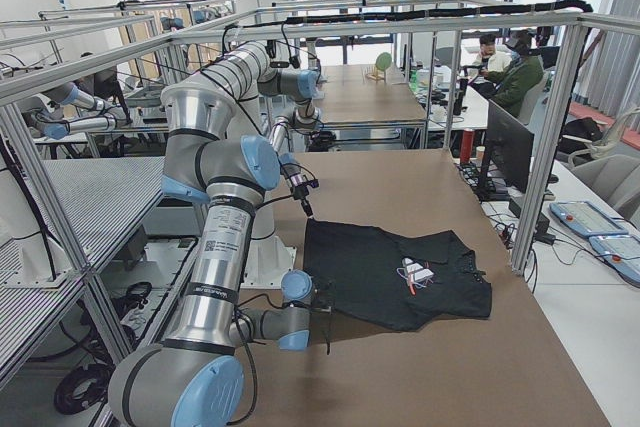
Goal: Fold clothes
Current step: 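Lift the hem with both grippers and fold it up toward the collar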
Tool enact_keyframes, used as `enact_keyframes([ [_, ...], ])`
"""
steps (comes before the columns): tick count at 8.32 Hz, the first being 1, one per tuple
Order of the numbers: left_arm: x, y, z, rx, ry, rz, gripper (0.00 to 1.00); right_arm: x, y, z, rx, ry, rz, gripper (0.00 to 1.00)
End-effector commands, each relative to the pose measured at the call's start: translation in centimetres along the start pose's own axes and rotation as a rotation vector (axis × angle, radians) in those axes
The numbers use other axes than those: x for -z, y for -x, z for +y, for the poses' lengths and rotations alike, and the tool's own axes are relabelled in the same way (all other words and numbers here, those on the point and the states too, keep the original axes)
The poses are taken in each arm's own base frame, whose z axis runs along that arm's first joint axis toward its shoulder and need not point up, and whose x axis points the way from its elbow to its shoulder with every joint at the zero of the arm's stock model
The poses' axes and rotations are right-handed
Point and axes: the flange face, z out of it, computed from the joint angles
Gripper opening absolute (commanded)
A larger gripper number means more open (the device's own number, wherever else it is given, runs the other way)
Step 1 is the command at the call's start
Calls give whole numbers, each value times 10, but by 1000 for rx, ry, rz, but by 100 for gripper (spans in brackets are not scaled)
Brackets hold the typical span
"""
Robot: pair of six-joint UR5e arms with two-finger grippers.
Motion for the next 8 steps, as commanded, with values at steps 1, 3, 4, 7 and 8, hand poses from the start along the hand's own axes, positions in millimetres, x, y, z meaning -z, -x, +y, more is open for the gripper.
enact_keyframes([
  [1, 41, -8, -22, -29, 123, 103, 0, 51, -7, 22, 14, 85, -62, 0],
  [3, 70, 15, -35, -16, 180, 200, 0, 91, -21, 44, -16, 210, -173, 0],
  [4, 80, 19, -27, -9, 239, 232, 0, 112, -30, 53, -20, 254, -220, 0],
  [7, 80, -1, -3, -1, 256, 301, 0, 106, -32, 51, -34, 258, -269, 0],
  [8, 79, -9, -3, 13, 242, 323, 0, 92, -35, 32, -29, 204, -282, 0],
])
